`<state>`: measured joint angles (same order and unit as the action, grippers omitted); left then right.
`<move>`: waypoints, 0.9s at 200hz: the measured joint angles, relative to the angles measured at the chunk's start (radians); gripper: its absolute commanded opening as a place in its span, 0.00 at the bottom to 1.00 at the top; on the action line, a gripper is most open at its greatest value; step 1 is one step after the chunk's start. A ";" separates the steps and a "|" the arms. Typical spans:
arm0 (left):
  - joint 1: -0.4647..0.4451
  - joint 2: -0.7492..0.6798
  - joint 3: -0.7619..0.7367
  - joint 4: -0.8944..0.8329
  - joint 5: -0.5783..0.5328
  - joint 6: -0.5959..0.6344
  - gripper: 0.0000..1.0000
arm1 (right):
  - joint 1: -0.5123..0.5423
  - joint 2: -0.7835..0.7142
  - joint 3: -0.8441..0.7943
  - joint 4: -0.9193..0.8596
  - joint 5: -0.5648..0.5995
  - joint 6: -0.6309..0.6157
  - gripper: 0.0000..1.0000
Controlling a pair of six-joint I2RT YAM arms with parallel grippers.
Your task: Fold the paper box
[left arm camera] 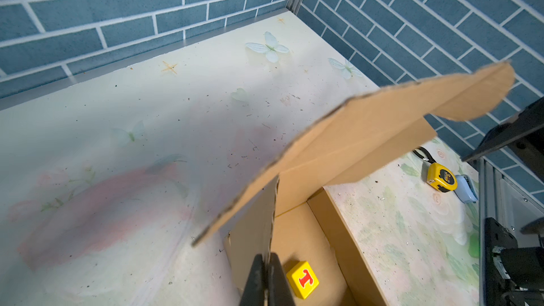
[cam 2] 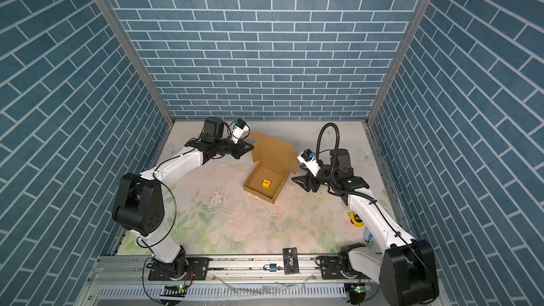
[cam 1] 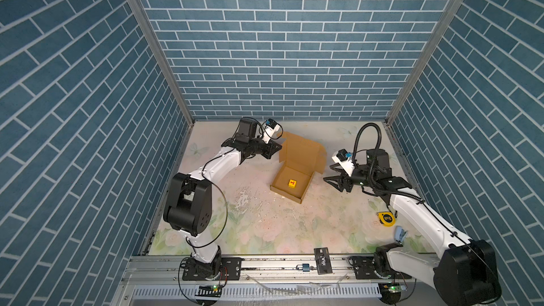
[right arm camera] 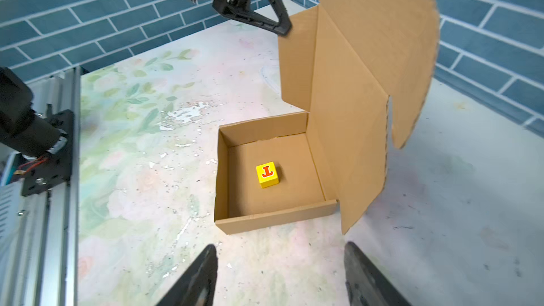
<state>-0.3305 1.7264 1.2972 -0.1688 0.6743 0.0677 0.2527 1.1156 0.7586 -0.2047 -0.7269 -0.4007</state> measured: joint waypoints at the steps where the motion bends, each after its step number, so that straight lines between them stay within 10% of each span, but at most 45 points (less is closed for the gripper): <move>1: 0.000 0.000 0.000 0.000 0.000 0.000 0.07 | -0.002 -0.001 0.000 0.000 0.002 -0.001 0.68; 98: -0.001 0.000 -0.002 0.008 0.000 0.000 0.07 | -0.127 0.280 0.106 0.240 0.305 -0.023 0.67; 180: -0.002 -0.006 -0.005 0.008 -0.003 -0.004 0.07 | -0.105 0.484 0.233 0.294 0.043 0.011 0.63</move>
<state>-0.3321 1.7206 1.2926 -0.1604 0.6712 0.0639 0.1478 1.6001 0.9920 0.0898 -0.6834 -0.3901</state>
